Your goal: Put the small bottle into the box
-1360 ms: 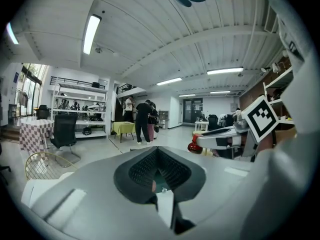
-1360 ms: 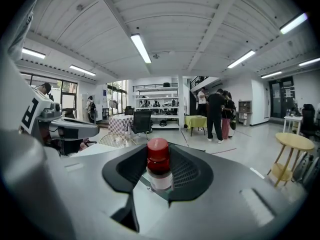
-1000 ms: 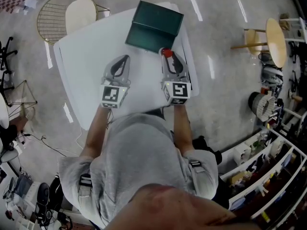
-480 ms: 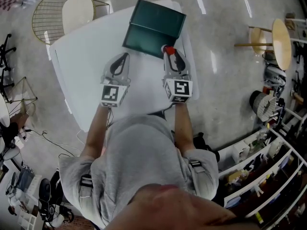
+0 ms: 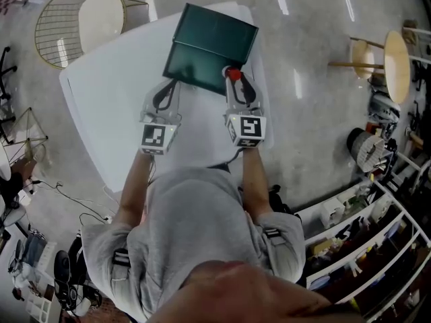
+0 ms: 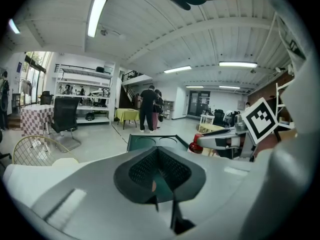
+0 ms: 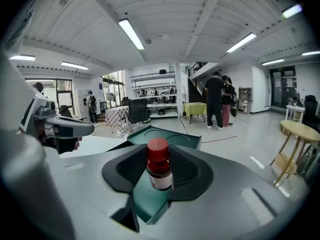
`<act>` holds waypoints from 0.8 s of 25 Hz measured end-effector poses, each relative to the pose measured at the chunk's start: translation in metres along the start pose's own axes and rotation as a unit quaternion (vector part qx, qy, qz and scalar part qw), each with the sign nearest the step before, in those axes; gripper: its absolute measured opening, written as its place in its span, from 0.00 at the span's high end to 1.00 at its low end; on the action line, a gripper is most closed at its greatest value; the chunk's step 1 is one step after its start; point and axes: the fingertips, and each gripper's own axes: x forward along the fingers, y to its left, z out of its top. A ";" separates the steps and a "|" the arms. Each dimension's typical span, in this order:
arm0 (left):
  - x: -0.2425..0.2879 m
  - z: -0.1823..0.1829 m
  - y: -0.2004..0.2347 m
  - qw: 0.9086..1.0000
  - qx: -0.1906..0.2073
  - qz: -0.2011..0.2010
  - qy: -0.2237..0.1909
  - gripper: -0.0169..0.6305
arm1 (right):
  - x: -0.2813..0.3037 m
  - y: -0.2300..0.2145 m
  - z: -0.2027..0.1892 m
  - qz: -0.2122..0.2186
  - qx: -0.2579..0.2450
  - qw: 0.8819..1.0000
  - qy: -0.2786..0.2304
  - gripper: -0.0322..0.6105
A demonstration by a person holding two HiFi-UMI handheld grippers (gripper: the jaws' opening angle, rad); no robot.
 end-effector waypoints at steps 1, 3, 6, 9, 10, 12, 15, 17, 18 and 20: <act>0.004 -0.003 0.001 1.000 -0.001 0.000 0.003 0.96 | 0.004 -0.002 -0.003 0.001 0.002 1.000 0.004 0.74; 0.010 -0.008 0.000 1.000 -0.002 0.000 0.009 0.96 | 0.010 -0.006 -0.007 0.003 0.004 1.000 0.009 0.74; 0.018 -0.013 -0.004 1.000 -0.006 -0.001 0.017 0.96 | 0.014 -0.013 -0.012 0.005 0.007 1.000 0.013 0.74; 0.025 -0.018 -0.004 1.000 -0.013 0.002 0.023 0.96 | 0.021 -0.016 -0.017 0.009 0.009 1.000 0.019 0.74; 0.027 -0.020 -0.003 1.000 -0.015 0.003 0.025 0.96 | 0.023 -0.017 -0.019 0.011 0.009 1.000 0.021 0.74; 0.031 -0.023 -0.002 0.999 -0.016 0.004 0.030 0.96 | 0.028 -0.017 -0.023 0.013 0.011 1.000 0.026 0.74; 0.034 -0.026 -0.003 0.999 -0.021 0.004 0.036 0.96 | 0.031 -0.019 -0.025 0.014 0.012 0.999 0.029 0.74; 0.034 -0.029 -0.003 0.999 -0.023 0.003 0.040 0.96 | 0.032 -0.019 -0.027 0.013 0.010 0.999 0.030 0.74; 0.034 -0.030 -0.004 0.999 -0.024 0.003 0.041 0.96 | 0.033 -0.019 -0.029 0.012 0.009 0.999 0.032 0.74; 0.035 -0.031 -0.004 0.999 -0.025 0.002 0.042 0.96 | 0.034 -0.020 -0.032 0.011 0.010 0.999 0.034 0.74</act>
